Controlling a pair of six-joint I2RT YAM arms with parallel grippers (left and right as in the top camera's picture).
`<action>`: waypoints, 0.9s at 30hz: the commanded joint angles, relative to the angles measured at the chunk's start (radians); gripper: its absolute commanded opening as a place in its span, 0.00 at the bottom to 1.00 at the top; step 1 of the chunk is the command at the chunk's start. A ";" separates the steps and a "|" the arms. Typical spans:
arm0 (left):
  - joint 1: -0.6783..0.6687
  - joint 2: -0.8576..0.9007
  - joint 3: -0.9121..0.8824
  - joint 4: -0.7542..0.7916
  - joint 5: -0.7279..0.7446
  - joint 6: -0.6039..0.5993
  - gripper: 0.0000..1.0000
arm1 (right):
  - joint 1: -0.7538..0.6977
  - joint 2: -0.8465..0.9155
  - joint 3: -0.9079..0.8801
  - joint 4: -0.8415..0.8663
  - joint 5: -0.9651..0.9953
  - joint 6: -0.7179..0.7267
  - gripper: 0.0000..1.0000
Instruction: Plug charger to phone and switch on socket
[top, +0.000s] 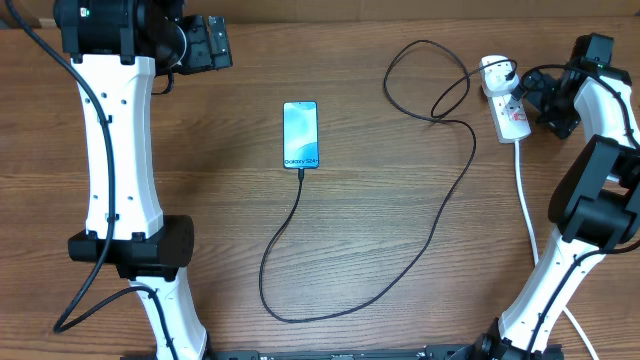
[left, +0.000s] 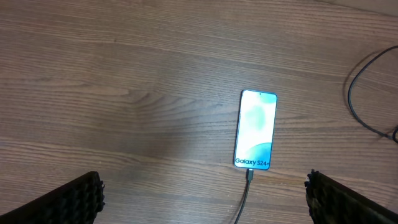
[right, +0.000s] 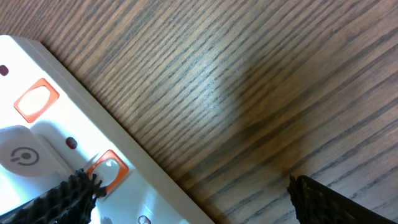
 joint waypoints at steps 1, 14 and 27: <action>-0.006 0.006 0.002 0.001 -0.014 -0.014 1.00 | -0.001 0.025 0.021 0.011 0.014 -0.003 1.00; -0.006 0.006 0.002 0.001 -0.014 -0.014 1.00 | -0.047 0.025 0.021 0.034 -0.099 0.053 1.00; -0.006 0.006 0.002 0.001 -0.014 -0.014 1.00 | -0.014 0.027 0.021 0.028 -0.027 0.052 1.00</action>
